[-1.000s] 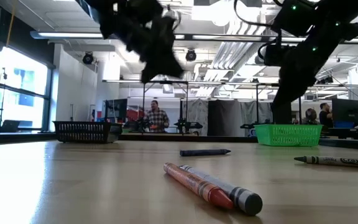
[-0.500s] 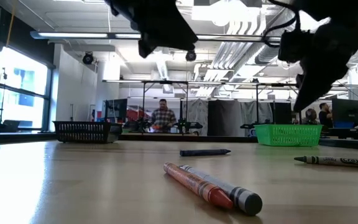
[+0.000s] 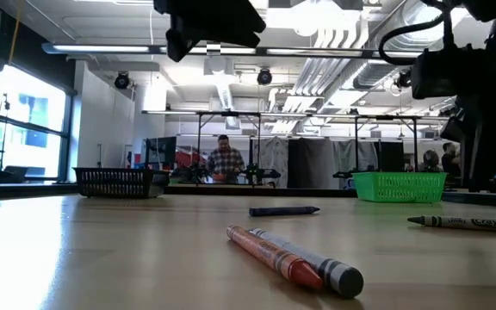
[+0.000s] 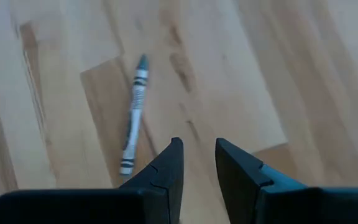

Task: Sort crayons
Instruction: Put the gray crayon into the green bin

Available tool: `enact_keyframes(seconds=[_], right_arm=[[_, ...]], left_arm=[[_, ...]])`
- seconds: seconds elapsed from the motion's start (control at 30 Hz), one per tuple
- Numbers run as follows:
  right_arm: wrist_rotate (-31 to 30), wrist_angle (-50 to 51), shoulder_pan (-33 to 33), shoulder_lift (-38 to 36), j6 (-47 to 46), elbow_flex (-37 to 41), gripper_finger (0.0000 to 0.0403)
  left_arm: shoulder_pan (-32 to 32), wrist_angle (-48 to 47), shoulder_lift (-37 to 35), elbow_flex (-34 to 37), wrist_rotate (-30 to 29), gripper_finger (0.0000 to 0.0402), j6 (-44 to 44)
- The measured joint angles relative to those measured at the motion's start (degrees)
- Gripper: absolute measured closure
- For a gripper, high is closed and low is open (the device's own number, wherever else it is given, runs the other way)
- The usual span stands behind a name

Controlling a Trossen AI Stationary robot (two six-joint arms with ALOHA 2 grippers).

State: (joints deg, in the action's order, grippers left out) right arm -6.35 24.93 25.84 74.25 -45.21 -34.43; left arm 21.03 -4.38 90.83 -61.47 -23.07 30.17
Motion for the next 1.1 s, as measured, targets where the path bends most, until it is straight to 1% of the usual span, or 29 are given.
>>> enact_keyframes(seconds=[0.27,0.47,0.73,0.9,1.1], right_arm=[[0.1,1.3,2.9,6.6,2.0,-8.0,0.0315],[0.5,9.2,4.4,10.1,1.6,-16.5,0.0315],[0.5,18.4,5.4,17.3,-0.4,-26.1,0.0315],[0.5,22.8,5.4,21.4,-1.5,-30.0,0.0315],[0.5,23.6,5.2,22.9,-2.9,-31.2,0.0315]], left_arm=[[1.5,-0.2,0.0,0.0,-0.2,0.033,0.1],[2.0,-0.4,0.0,0.0,-0.1,0.033,-2.3],[2.8,-0.4,0.0,0.0,0.0,0.033,-7.3],[3.0,-0.4,0.0,0.0,-0.2,0.033,-9.6],[3.0,-0.4,0.0,0.0,-0.1,0.033,-11.2]])
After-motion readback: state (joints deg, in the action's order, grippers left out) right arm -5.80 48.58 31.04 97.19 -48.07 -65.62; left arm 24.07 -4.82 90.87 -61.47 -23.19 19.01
